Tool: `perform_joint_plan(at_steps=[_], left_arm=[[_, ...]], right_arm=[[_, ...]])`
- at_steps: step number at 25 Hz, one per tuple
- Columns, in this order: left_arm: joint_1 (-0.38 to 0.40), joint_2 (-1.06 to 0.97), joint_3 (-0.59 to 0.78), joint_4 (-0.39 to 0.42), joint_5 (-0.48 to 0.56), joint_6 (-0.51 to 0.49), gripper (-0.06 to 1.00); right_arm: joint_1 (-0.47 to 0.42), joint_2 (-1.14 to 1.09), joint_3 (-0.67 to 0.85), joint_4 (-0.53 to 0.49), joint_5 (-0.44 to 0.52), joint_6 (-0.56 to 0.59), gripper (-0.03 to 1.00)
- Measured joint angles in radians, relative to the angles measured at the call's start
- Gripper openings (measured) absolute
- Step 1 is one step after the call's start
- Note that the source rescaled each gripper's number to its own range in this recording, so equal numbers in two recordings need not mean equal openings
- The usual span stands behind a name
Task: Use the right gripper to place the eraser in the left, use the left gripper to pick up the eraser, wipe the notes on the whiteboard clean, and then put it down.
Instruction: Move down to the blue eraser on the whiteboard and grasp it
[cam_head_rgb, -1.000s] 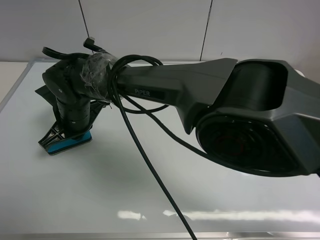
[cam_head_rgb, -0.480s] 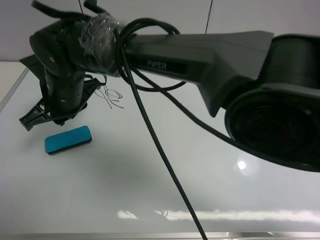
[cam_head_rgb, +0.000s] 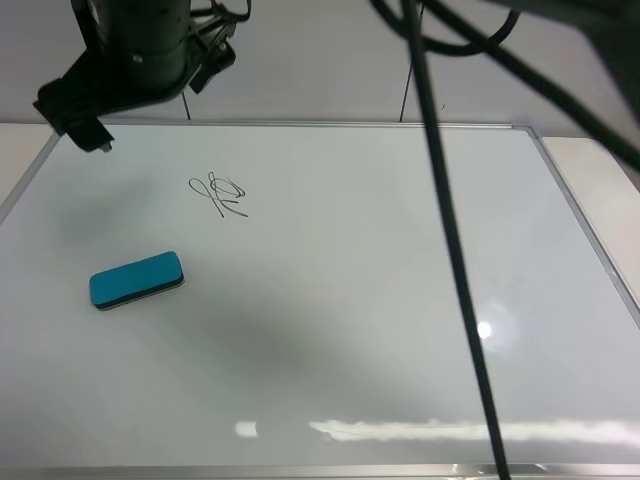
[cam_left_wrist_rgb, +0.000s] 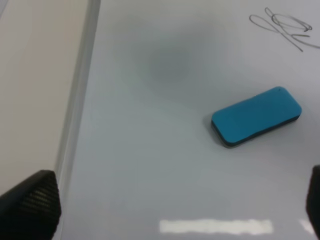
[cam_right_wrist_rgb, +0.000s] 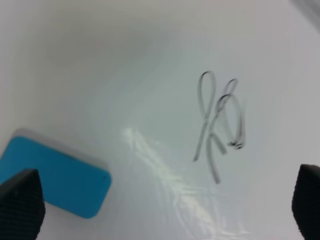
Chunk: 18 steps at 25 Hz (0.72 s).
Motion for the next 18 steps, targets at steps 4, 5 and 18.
perform_joint_plan(at_steps=[4, 5, 18], left_arm=[[0.0, 0.0, 0.0, 0.001, 0.0, 0.0, 1.0], [0.0, 0.0, 0.0, 0.001, 0.0, 0.0, 1.0], [0.0, 0.0, 0.0, 0.0, 0.0, 0.0, 1.0]], right_arm=[[-0.025, -0.084, 0.0, -0.006, 0.035, -0.034, 1.0], [-0.034, -0.104, 0.0, -0.006, 0.055, -0.044, 1.0], [-0.279, -0.408, 0.003, 0.077, 0.217, -0.19, 1.0]])
